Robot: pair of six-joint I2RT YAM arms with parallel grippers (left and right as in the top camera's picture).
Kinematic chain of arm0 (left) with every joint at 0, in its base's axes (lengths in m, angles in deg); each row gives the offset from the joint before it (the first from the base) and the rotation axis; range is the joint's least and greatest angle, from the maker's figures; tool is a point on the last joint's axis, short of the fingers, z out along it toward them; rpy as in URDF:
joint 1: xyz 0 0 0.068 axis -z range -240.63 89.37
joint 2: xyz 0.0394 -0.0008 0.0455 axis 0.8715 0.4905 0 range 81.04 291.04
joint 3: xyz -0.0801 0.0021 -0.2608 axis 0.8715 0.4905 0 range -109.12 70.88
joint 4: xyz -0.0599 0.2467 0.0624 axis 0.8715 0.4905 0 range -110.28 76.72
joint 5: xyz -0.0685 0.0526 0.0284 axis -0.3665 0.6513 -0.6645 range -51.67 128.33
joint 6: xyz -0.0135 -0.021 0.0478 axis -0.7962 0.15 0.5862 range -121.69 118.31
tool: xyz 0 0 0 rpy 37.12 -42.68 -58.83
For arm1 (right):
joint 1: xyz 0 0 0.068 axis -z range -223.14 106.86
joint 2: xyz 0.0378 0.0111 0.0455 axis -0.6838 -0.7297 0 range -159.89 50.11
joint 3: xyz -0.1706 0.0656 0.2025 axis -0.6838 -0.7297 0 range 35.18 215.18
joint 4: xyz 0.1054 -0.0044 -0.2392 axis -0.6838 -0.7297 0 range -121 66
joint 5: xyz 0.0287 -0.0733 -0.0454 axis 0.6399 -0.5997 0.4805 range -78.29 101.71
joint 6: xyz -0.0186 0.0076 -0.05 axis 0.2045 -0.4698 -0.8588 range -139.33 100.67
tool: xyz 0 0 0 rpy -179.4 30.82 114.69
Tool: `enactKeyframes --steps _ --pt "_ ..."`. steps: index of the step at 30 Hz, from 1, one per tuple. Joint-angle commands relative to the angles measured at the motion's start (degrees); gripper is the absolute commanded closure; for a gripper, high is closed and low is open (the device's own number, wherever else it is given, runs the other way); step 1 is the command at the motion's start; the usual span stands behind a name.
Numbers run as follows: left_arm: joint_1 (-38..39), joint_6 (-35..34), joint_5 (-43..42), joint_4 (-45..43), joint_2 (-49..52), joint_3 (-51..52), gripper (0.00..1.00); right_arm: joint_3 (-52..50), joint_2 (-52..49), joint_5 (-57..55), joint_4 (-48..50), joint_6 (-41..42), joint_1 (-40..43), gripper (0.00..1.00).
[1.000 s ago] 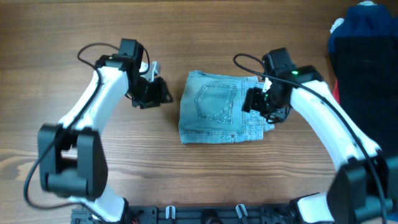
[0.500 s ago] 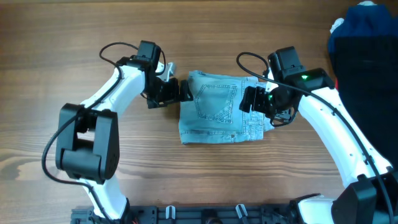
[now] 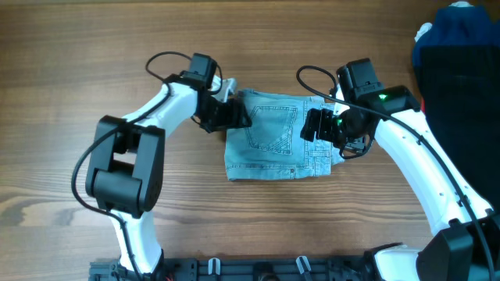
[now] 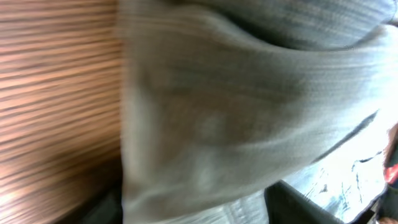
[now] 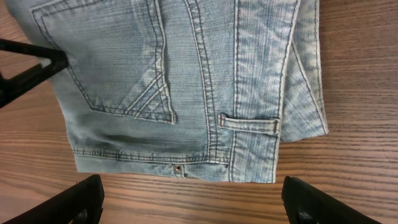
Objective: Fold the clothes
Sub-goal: 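Carry the folded shorts to the far left corner with the left gripper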
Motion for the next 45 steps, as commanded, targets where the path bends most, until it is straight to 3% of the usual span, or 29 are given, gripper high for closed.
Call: enactKeyframes --steps 1,2,6,9,14,23,28,33,39,42,45 --pt "2.14 1.07 -0.07 -0.13 5.11 1.64 0.70 0.22 0.11 0.66 0.13 -1.29 0.04 0.08" --pt "2.21 1.03 -0.09 -0.44 5.16 1.64 0.95 0.20 0.11 0.66 0.13 -1.27 0.04 0.07" --pt "0.70 -2.75 0.13 -3.76 5.16 1.64 0.96 -0.20 0.11 0.63 0.13 -1.64 0.04 0.08" --pt "-2.78 -9.22 2.03 -8.09 5.16 1.64 0.96 -0.22 -0.02 0.48 -0.11 -2.73 0.04 0.08" --pt "-16.13 -22.05 2.62 -15.96 5.16 1.64 0.96 -0.22 -0.02 0.22 -0.42 -4.24 0.04 0.07" --pt "-47.58 -26.91 1.88 -8.61 5.16 1.64 0.96 -0.22 -0.02 0.02 -0.90 -4.26 0.04 0.07" --pt "-57.81 -27.04 -0.24 -4.81 5.16 1.64 0.96 -0.22 -0.02 0.04 -0.72 -4.22 0.04 0.07" --pt "-57.99 -35.69 -5.97 -2.89 5.16 2.08 0.96 -0.22 -0.02 0.07 -0.13 -4.07 0.04 0.07" --pt "-50.10 -42.71 -8.46 -6.88 5.16 2.67 0.96 -0.22 -0.02 0.04 0.33 -4.09 0.04 0.07" --pt "-42.69 -55.39 -7.96 -12.92 5.16 2.67 0.96 -0.22 -0.02 0.07 0.31 -4.07 0.04 0.07" --pt "-38.10 -62.23 -3.13 -17.94 5.16 2.67 0.96 -0.24 -0.02 0.07 0.26 -4.11 0.04 0.07"
